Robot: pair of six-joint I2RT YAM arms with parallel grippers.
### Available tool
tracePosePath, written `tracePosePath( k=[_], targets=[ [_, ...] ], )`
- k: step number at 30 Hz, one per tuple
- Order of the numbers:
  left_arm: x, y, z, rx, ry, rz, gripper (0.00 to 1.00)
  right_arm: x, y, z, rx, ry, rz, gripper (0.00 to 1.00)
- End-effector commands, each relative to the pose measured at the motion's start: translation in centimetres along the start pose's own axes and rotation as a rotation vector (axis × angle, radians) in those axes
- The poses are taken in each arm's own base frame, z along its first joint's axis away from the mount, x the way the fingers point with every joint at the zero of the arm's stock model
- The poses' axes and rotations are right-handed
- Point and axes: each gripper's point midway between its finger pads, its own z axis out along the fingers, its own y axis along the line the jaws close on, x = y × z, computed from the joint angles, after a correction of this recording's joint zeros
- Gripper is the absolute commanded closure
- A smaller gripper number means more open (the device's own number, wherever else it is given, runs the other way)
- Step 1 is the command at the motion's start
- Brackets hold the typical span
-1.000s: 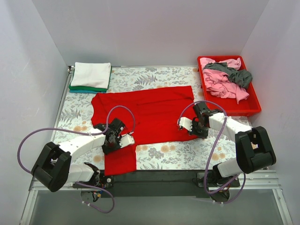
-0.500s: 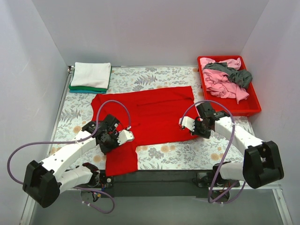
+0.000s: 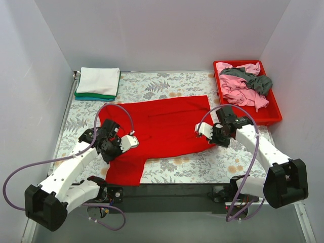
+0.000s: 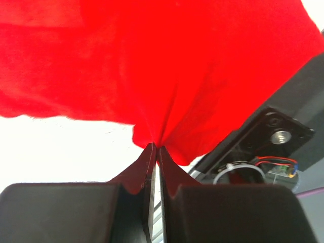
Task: Fold and stack the t-shirts
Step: Fold the tshirt
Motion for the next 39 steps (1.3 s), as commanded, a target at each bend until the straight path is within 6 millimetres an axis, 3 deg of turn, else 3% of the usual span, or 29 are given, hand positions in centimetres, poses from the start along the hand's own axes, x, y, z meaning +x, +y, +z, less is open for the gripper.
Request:
tracePosePath(
  k=[1,10,19,28,39],
  targets=[
    [-1.2,3.1,-1.1,-0.064,-0.054,0.018,1.0,-1.4,-1.5,-1.0,-0.015,-0.03,-0.033,0.99],
    [-5.5,10.5,-1.7,-0.131,-0.11,0.043,1.0,-2.3,-5.6,0.1,-0.043,-0.029,-0.042,0.99],
    [-7.5,16.4,-0.1,-0.114,-0.102,0.033,1.0,-2.7,-11.3,0.8,-0.017,-0.016,-0.042,0.99],
    [-8.0,19.6,1.3,-0.112,-0.104,0.008,1.0,-3.7,-15.9,2.1,0.01,0.003,-0.06,0.99],
    [-8.7,21.5,2.9,-0.115,-0.097,0.009,1.0,-3.5,-17.7,4.0,-0.001,0.036,-0.066,0.99]
  ],
)
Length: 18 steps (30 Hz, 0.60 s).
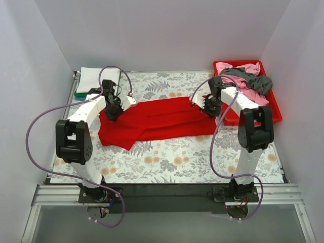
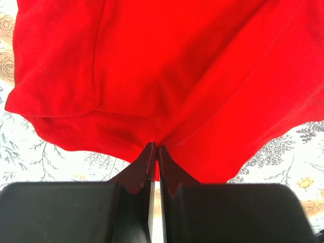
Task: Fold and stack the t-shirts
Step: Fold the tshirt
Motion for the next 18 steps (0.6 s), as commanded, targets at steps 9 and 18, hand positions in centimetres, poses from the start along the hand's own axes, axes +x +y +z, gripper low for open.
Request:
tracePosePath(
  k=[9,18],
  targets=[
    [-0.5,2.3,0.0,-0.037,-0.022,0.016,1.0,-0.5,-3.1,-0.3,0.045,0.02,-0.088,0.99],
    [-1.1,3.0,-0.1,-0.051,-0.04,0.012,1.0,-0.2,-3.2,0.8,0.024,0.03,-0.086,0.99]
  ],
)
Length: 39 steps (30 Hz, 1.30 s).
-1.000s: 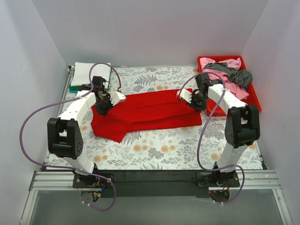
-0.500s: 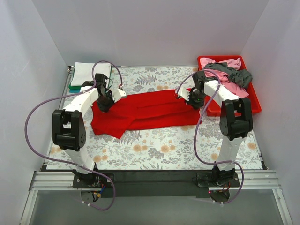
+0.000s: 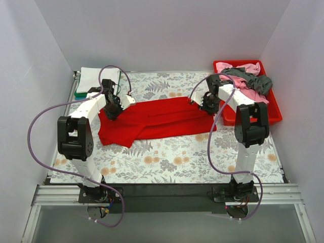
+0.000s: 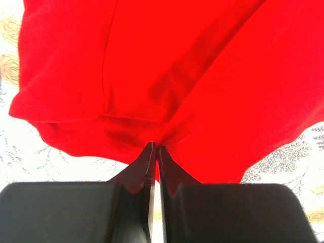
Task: Fold and stack the t-shirts
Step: Fold the tshirt
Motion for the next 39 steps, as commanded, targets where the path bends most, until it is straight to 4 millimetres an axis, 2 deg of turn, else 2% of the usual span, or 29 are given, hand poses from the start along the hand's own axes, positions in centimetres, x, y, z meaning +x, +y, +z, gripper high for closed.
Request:
tracePosePath(
  k=[1,8,24,25,27,28,29,31,32,33,34,35,37,38,39],
  targets=[
    [-1.4,1.9,-1.0,-0.05,-0.044,0.017,1.0,0.2,-0.9,-0.5,0.017,0.016,-0.073,0.99],
    [-2.0,3.2,-0.7,-0.062,-0.041,0.029,1.0,0.2,-1.2,-0.3,0.02,0.021,-0.073,0.99],
    [-0.8,2.9,1.0,-0.061,-0.008,0.016,1.0,-0.3,-3.2,0.3,0.064,0.022,-0.067,0.99],
    [-0.9,3.0,0.9,-0.07,-0.011,0.006,1.0,-0.3,-3.3,0.2,0.072,0.025,-0.059,0.93],
    [-1.1,3.2,0.8,-0.081,-0.02,-0.024,0.92,-0.7,-3.7,-0.2,0.089,0.025,-0.05,0.8],
    [-1.3,3.6,0.4,-0.092,-0.027,-0.04,0.86,-1.1,-3.7,-0.5,0.094,0.007,-0.036,0.63],
    [-1.0,4.0,-0.1,-0.1,-0.034,-0.073,0.77,-1.6,-4.0,-1.5,0.115,-0.011,-0.029,0.54],
    [-1.5,4.3,-1.5,-0.08,-0.078,-0.172,0.68,-2.3,-4.0,-2.8,0.137,-0.033,-0.014,0.45],
    [-0.1,4.0,-2.3,-0.045,-0.07,-0.242,0.64,-2.9,-3.8,-4.2,0.158,-0.062,0.003,0.45],
    [-0.6,3.4,-2.8,-0.009,-0.106,-0.273,0.59,-2.8,-3.1,-4.6,0.15,-0.069,0.017,0.44],
    [1.4,4.2,-3.8,-0.01,-0.116,-0.388,0.59,-3.2,-2.2,-5.8,0.152,-0.093,0.036,0.44],
    [1.9,3.9,-4.3,0.011,-0.132,-0.439,0.58,-3.2,-1.5,-6.2,0.138,-0.1,0.048,0.45],
    [2.4,1.9,-5.5,0.103,-0.184,-0.53,0.55,-2.6,1.1,-6.0,0.074,-0.102,0.079,0.48],
    [3.8,0.9,-5.5,0.143,-0.185,-0.61,0.55,-2.8,2.2,-6.6,0.062,-0.125,0.085,0.5],
    [4.2,0.3,-5.9,0.151,-0.203,-0.635,0.55,-2.7,3.1,-6.5,0.043,-0.127,0.093,0.5]
  ],
)
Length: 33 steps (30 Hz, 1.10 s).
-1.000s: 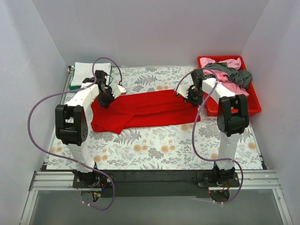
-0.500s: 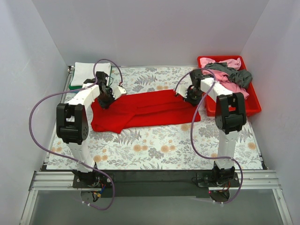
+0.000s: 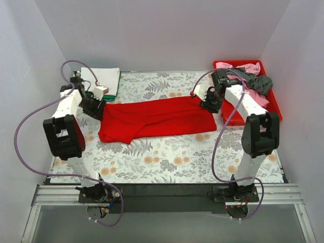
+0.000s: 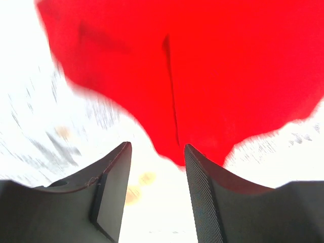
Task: Fold and stack the t-shirts
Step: Fold the tshirt
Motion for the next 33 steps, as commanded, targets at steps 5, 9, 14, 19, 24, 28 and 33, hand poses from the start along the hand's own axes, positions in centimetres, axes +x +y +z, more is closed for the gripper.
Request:
tracePosePath(
  k=[5,9,14,19,24,28,33],
  targets=[
    [4.2,-6.0,-2.3,0.2,-0.081,-0.292,0.54,1.9,8.3,-0.7,-0.176,-0.019,0.079,0.56],
    [6.2,-7.6,-0.8,0.217,-0.065,-0.324,0.54,2.2,9.2,0.3,-0.191,-0.026,0.095,0.56],
    [7.0,-7.9,0.5,0.223,-0.063,-0.327,0.54,2.6,9.3,1.9,-0.191,-0.013,0.092,0.53],
    [7.6,-7.6,1.5,0.214,-0.05,-0.33,0.55,3.3,9.5,3.2,-0.18,0.005,0.078,0.51],
    [8.1,-7.0,2.2,0.202,-0.028,-0.327,0.58,3.5,9.1,3.5,-0.162,0.013,0.069,0.51],
    [8.5,-6.5,2.6,0.179,-0.013,-0.322,0.61,3.7,8.7,3.6,-0.149,0.023,0.061,0.52],
    [8.8,-6.2,3.0,0.168,-0.002,-0.328,0.61,4.4,8.5,4.5,-0.142,0.055,0.036,0.54]
  ],
)
